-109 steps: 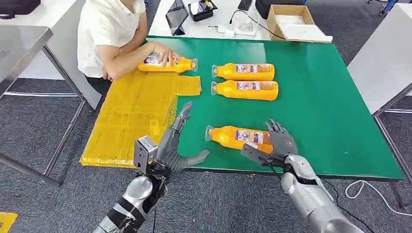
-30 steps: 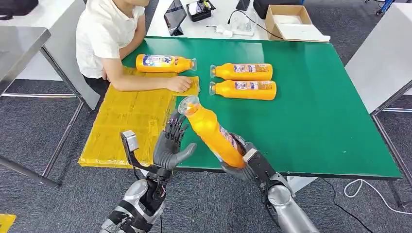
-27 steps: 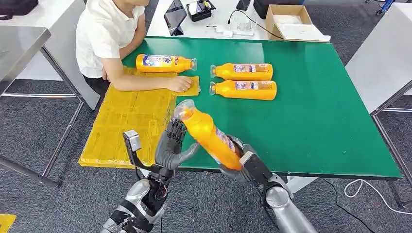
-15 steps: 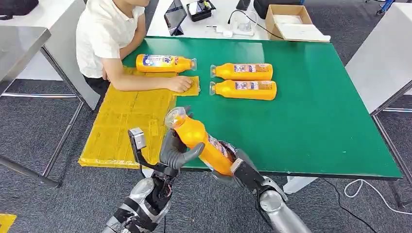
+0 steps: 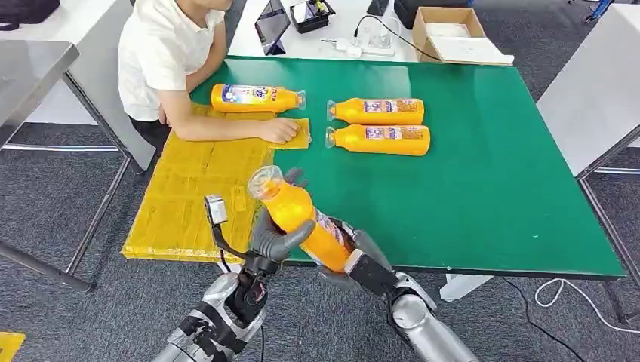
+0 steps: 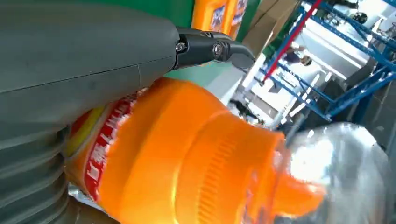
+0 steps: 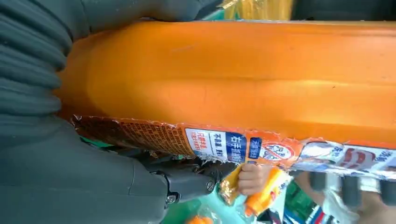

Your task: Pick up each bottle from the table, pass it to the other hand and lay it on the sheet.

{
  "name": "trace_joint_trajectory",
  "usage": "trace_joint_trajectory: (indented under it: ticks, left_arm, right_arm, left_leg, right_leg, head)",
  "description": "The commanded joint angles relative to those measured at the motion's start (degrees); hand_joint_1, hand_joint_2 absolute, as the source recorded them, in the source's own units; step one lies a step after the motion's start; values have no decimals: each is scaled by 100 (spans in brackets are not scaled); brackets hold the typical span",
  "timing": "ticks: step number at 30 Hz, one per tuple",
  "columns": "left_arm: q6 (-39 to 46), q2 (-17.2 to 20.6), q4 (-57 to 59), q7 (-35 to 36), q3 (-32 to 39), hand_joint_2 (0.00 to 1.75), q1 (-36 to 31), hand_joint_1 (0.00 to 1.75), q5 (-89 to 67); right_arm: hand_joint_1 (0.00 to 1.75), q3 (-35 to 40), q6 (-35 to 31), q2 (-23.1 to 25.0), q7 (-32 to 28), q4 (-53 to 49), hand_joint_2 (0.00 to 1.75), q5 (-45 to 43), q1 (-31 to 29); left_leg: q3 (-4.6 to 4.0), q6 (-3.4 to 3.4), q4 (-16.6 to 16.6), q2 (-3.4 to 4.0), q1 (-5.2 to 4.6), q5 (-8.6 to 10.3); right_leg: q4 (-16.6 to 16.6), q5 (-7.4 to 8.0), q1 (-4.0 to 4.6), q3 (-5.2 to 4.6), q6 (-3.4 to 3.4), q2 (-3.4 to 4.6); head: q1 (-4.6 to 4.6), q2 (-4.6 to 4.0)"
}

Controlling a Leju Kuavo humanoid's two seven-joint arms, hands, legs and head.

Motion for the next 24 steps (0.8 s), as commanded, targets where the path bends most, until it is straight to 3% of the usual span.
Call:
trace_joint_trajectory:
  ticks: [1,3,4,6,7,8,9,10,14,15,16,24]
  left_arm:
    - [-397,165,718,160,-192,175,-369,33,439]
    - [-397,165,718,160,-192,175,-369,33,439]
    - [-280,139,661,59,-164,175,-349,171,399]
    - [-331,174,547,37,-194,175,-325,175,425]
    - [-308,177,507,15,-176,175,-306,175,430]
    - [-300,199,456,-11,-184,175,-291,175,403]
    - [-280,214,426,-33,-182,175,-282,175,372]
    - [-261,228,372,-70,-160,175,-259,175,350]
    - [156,270,161,-234,-7,175,-258,175,91]
    - [256,267,141,-216,15,175,-297,175,50]
    - [320,257,67,-217,70,175,-310,175,56]
    - [499,312,-143,-117,119,175,-258,175,27]
  right_arm:
    - [175,386,10,103,-145,145,175,-70,-247]
    - [175,386,10,103,-145,145,175,-70,-247]
    - [175,375,22,113,-121,232,175,-88,-246]
    - [175,393,13,128,-129,297,175,-86,-250]
    - [154,391,18,136,-135,309,175,-100,-240]
    - [120,389,44,135,-130,316,175,-118,-226]
    - [17,421,69,112,-113,320,175,-105,-221]
    - [0,404,55,114,-117,300,175,-102,-175]
    - [0,246,-26,96,-140,165,175,-182,14]
    - [0,166,-22,89,-167,149,0,-263,55]
    - [0,56,-44,81,-183,155,0,-328,100]
    - [0,-182,-128,75,-255,77,0,-354,200]
  left_leg:
    - [39,-13,3,14,8,-18]
    - [32,-11,-3,16,4,-12]
    - [22,-9,-2,15,4,-9]
    - [28,-11,0,14,5,-13]
    - [22,-9,-2,11,4,-9]
    - [16,-8,-1,10,4,-7]
    - [46,-17,4,18,11,-24]
    - [24,-9,-1,13,6,-11]
    - [13,-7,-2,4,4,-5]
    - [12,-6,-3,0,4,-4]
    - [46,-16,1,3,11,-22]
    - [10,-6,-3,1,2,-3]
  right_leg:
    - [3,-14,9,35,-20,11]
    - [-2,-8,5,27,-17,15]
    - [-2,-5,5,19,-14,13]
    - [1,-9,6,24,-16,12]
    - [0,-7,5,20,-14,9]
    - [-1,-4,5,14,-11,10]
    - [4,-19,12,41,-25,16]
    - [-3,-7,7,22,-13,12]
    - [-2,-5,5,13,-10,2]
    - [-2,-5,4,10,-9,-1]
    - [1,-22,13,44,-23,-1]
    - [-2,-3,3,8,-9,1]
  head:
    - [2,0]
    - [0,0]
    - [2,0]
    - [0,0]
    - [0,0]
    - [0,0]
    - [0,0]
    - [0,0]
    - [-2,0]
    - [0,0]
    - [-2,0]
    - [0,0]
